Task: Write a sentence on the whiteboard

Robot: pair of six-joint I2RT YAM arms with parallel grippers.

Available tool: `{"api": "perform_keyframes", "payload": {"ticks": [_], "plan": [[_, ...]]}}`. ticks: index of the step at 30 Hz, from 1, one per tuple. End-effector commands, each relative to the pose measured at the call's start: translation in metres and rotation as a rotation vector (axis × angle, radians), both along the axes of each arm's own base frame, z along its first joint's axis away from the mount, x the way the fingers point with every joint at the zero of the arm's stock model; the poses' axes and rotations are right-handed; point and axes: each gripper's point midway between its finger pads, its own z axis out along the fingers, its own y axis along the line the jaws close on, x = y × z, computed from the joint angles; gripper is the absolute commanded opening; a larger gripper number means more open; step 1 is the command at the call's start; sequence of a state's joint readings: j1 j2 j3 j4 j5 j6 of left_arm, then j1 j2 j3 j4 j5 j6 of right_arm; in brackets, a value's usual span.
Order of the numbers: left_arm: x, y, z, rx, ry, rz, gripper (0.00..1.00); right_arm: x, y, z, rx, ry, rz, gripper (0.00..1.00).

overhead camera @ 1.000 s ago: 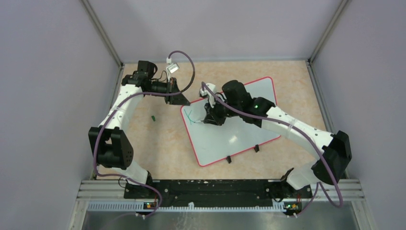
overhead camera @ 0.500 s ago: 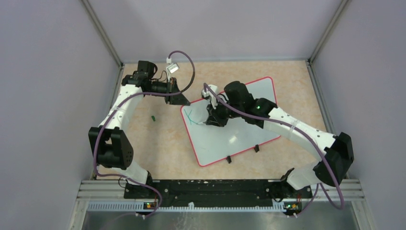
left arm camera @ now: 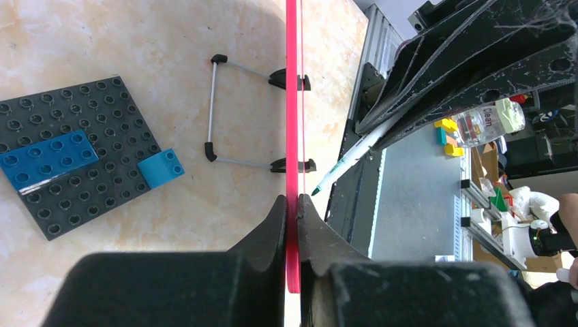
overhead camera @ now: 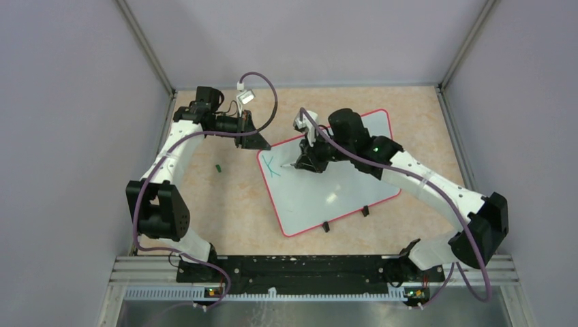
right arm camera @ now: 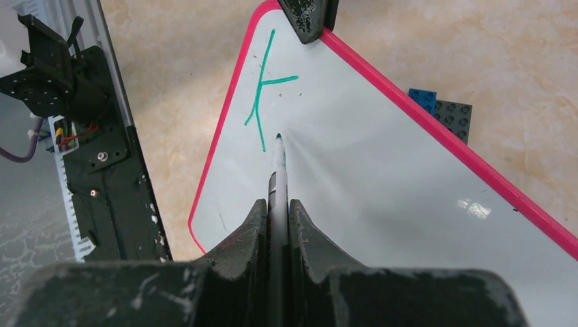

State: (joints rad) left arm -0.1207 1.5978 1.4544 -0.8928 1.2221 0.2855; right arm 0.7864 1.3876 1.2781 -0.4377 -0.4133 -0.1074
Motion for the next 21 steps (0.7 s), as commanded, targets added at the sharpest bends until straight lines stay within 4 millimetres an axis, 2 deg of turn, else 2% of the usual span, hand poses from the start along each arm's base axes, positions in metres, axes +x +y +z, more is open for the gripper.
{"api": "perform_keyframes", "payload": {"ticks": [1, 15, 21], "plan": [[-0.010, -0.007, 0.007, -0.022, -0.011, -0.032, 0.00, 0.006, 0.010, 0.043, 0.103, -0.069, 0.013, 0.00], [-0.011, -0.008, 0.006, -0.020, -0.011, -0.035, 0.00, 0.010, 0.021, 0.030, 0.065, -0.062, 0.027, 0.00], [-0.011, -0.007, 0.006, -0.020, -0.010, -0.035, 0.00, 0.014, 0.024, 0.031, 0.067, -0.070, 0.016, 0.00]]}}
